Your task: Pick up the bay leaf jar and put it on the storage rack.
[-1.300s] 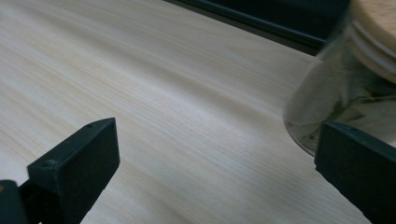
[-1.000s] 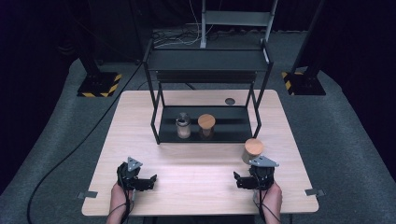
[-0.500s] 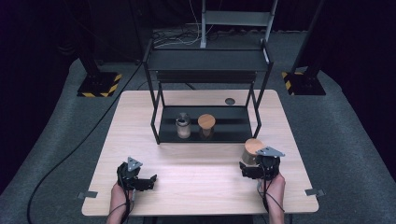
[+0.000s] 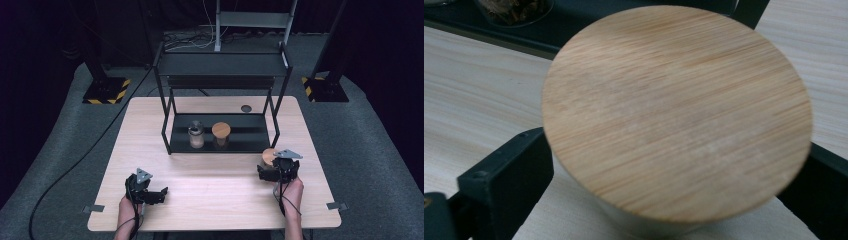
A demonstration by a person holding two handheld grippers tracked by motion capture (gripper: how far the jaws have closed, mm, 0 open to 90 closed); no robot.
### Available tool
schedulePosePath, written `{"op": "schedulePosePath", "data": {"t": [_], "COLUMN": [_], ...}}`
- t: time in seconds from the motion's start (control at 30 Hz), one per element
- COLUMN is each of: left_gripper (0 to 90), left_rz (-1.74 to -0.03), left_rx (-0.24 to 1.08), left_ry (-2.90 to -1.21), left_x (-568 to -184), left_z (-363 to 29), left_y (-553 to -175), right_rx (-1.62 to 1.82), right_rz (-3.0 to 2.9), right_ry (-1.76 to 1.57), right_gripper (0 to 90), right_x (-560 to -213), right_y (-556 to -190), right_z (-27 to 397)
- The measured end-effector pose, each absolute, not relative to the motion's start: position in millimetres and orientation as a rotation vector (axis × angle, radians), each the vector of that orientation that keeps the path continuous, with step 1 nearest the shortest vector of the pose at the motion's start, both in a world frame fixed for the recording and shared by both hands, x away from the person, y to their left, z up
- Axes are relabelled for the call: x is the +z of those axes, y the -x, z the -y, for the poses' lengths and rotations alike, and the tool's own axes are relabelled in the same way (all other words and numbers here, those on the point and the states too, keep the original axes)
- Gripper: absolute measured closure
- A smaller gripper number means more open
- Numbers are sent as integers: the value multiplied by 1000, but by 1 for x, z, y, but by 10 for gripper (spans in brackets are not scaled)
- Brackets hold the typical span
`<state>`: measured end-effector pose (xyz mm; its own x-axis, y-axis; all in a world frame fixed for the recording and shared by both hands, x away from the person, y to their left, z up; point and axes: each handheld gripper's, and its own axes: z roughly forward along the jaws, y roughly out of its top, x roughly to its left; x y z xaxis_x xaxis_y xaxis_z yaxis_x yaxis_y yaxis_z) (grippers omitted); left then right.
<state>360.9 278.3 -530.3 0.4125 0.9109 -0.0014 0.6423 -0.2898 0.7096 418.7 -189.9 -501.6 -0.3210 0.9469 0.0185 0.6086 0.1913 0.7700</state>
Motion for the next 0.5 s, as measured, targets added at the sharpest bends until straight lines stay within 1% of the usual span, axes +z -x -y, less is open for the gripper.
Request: {"op": "schedulePosePath", "data": {"t": [0.2, 0.43, 0.5], "left_gripper": [0, 1, 0], "left_rz": [-1313, -1314, -1313], "left_rx": [545, 545, 545], "left_ry": [-2036, -2036, -2036], "left_x": [-530, -530, -530], "left_z": [-278, -278, -278], "left_y": [-361, -361, -361], "right_rx": [958, 944, 945], "right_rz": [-2008, -2008, -2003], "right_ry": [-1443, -1430, -1424], "right_gripper": [83, 240, 244], "right_x": [-505, -505, -505], "right_y": [-423, -424, -423], "right_z": [189, 188, 188]}}
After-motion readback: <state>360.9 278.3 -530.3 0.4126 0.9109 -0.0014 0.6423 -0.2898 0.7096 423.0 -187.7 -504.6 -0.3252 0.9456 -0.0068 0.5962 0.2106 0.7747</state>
